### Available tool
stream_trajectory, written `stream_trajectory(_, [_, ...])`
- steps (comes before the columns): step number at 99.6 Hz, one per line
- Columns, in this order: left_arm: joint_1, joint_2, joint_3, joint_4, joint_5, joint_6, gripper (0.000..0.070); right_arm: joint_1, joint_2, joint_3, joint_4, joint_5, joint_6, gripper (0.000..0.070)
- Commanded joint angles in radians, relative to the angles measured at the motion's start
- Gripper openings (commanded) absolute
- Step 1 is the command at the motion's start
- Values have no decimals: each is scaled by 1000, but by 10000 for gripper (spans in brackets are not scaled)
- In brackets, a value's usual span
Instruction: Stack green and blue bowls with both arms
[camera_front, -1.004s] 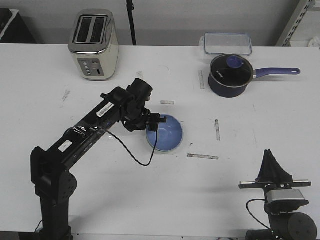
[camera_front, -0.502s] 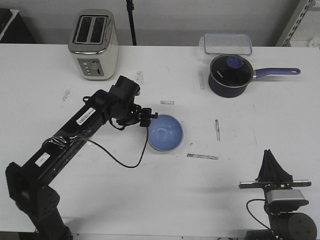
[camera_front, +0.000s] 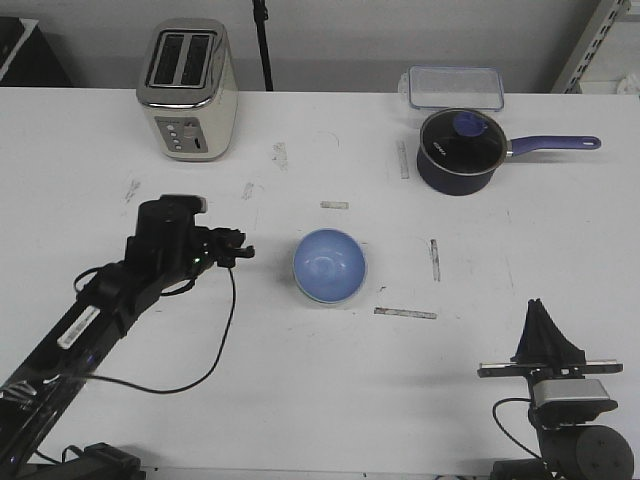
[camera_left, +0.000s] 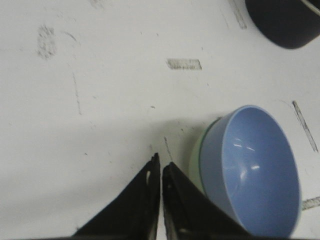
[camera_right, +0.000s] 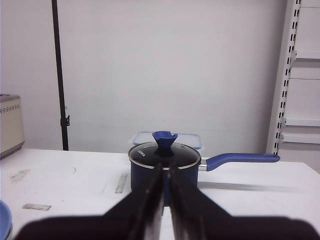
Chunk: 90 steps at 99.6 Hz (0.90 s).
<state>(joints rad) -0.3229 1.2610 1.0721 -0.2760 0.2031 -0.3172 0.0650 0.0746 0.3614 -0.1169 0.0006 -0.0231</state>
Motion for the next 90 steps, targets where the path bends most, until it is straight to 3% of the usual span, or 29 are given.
stream_trajectory(1, [24,-64,-79,108,-1,71,1,1,-3,3,11,0,-7,10])
stream_trajectory(22, [109,-289,-273,240,-4,328,1,1,-3,3,11,0,-7,10])
stream_trajectory(31, [150,-367,-322,256,-12,378,1,1,-3,3,11,0,-8,9])
stream_trajectory(49, [254,-515,-433,308,-104,377,1,1,-3,3,11,0,-7,9])
stream_trajectory(62, [301,-623,-508,335,-119,372,1,1,-3,3,11,0,-7,9])
stream_trajectory(77, [304,-732,-571,333,-211,259,1,1,-3,3,11,0,-7,10])
stream_trajectory(90, [304,-802,-586,299,-226,218,1,1,-3,3,11,0,-7,10])
